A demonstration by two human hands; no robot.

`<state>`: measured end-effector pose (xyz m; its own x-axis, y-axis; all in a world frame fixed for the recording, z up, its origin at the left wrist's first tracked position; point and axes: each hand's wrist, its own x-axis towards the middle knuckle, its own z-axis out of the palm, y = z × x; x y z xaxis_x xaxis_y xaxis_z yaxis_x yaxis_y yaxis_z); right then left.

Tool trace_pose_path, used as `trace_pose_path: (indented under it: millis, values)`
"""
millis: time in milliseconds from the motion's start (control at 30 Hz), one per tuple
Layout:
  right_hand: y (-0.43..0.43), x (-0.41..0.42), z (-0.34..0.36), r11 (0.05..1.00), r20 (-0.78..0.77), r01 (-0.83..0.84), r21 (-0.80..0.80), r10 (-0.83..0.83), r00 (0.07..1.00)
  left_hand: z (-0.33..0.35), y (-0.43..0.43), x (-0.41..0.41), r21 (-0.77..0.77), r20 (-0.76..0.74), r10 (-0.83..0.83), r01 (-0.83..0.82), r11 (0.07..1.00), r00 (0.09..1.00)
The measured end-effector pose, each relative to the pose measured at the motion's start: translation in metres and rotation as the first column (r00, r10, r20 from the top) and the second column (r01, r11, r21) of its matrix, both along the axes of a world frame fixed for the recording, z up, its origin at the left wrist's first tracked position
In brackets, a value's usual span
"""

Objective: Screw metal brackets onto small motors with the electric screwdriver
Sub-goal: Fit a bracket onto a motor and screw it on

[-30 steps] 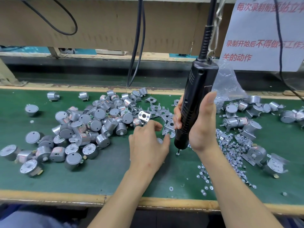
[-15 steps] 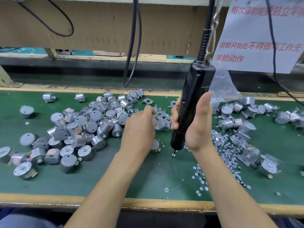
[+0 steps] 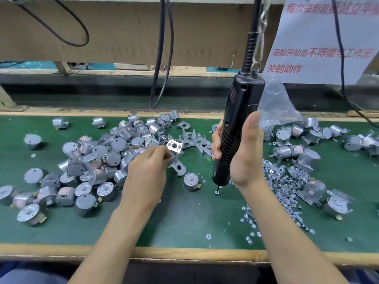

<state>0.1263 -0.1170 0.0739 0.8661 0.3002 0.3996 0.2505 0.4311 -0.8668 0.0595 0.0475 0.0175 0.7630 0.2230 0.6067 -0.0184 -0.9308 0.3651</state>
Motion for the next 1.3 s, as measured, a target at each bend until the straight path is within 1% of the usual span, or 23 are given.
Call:
trace_pose_path:
  millis: [67,133,267,333,367,400,433,467,500,533,567,633,733,867,933,1067,1300]
  values:
    - [0.0,0.0,0.0,1.0,0.0,0.0,0.001,0.0,1.0,-0.002,0.0,-0.006,0.011,0.043,0.025,-0.026,1.0,0.999]
    - [0.0,0.0,0.0,1.0,0.002,0.003,-0.003,-0.003,1.0,-0.005,-0.002,-0.013,0.046,0.115,0.01,-0.015,0.999,0.993]
    - [0.001,0.0,0.0,1.0,0.002,0.005,-0.018,-0.005,1.0,-0.009,-0.004,-0.025,0.134,0.323,-0.148,0.11,0.985,0.935]
    - [0.001,0.0,-0.001,1.0,0.003,0.007,-0.022,-0.007,1.0,-0.01,-0.004,-0.027,0.09,0.342,-0.127,0.102,0.991,0.931]
    - [0.0,0.0,-0.001,1.0,0.004,0.01,-0.019,-0.01,1.0,-0.01,-0.004,-0.027,0.027,0.335,-0.09,0.086,0.996,0.938]
    - [0.0,0.0,-0.001,1.0,0.006,0.013,-0.016,-0.013,1.0,-0.01,-0.004,-0.027,-0.074,0.319,-0.046,0.073,0.995,0.947]
    - [0.0,0.0,-0.001,1.0,0.008,0.015,-0.013,-0.015,1.0,-0.009,-0.005,-0.027,-0.216,0.292,0.006,0.06,0.975,0.956]
    - [0.0,0.0,-0.001,1.0,0.007,0.016,-0.01,-0.015,1.0,-0.008,-0.007,-0.027,-0.379,0.252,0.06,0.042,0.924,0.966]
    - [0.0,0.0,-0.001,1.0,0.002,0.014,-0.007,-0.014,1.0,-0.008,-0.009,-0.027,-0.527,0.204,0.1,0.023,0.849,0.974]
    - [0.0,0.0,-0.001,1.0,-0.003,0.014,-0.007,-0.014,1.0,-0.009,-0.011,-0.027,-0.635,0.161,0.117,0.012,0.773,0.98]
    - [0.0,0.0,-0.001,1.0,-0.004,0.018,-0.014,-0.018,1.0,-0.011,-0.013,-0.026,-0.694,0.14,0.113,0.016,0.72,0.984]
    - [0.0,0.001,-0.001,0.999,0.003,0.028,-0.032,-0.028,1.0,-0.012,-0.016,-0.024,-0.743,0.137,0.084,0.046,0.667,0.987]
    - [0.001,0.0,0.0,0.998,0.009,0.033,-0.046,-0.032,0.999,-0.013,-0.024,-0.02,-0.765,0.132,0.04,0.076,0.64,0.99]
    - [0.001,0.001,-0.001,0.998,0.017,0.041,-0.054,-0.04,0.999,-0.021,-0.031,-0.019,-0.721,0.069,0.015,0.04,0.691,0.997]
    - [0.001,0.001,-0.001,0.998,0.011,0.036,-0.046,-0.035,0.999,-0.024,-0.032,-0.017,-0.716,0.048,0.011,0.027,0.698,0.999]
    - [0.001,0.002,-0.002,0.997,0.021,0.04,-0.073,-0.039,0.999,-0.027,-0.031,-0.016,-0.685,0.043,-0.023,0.046,0.727,0.999]
    - [0.004,0.002,-0.002,0.993,0.016,0.054,-0.106,-0.053,0.998,-0.029,-0.031,-0.017,-0.664,0.038,-0.09,0.092,0.742,0.995]
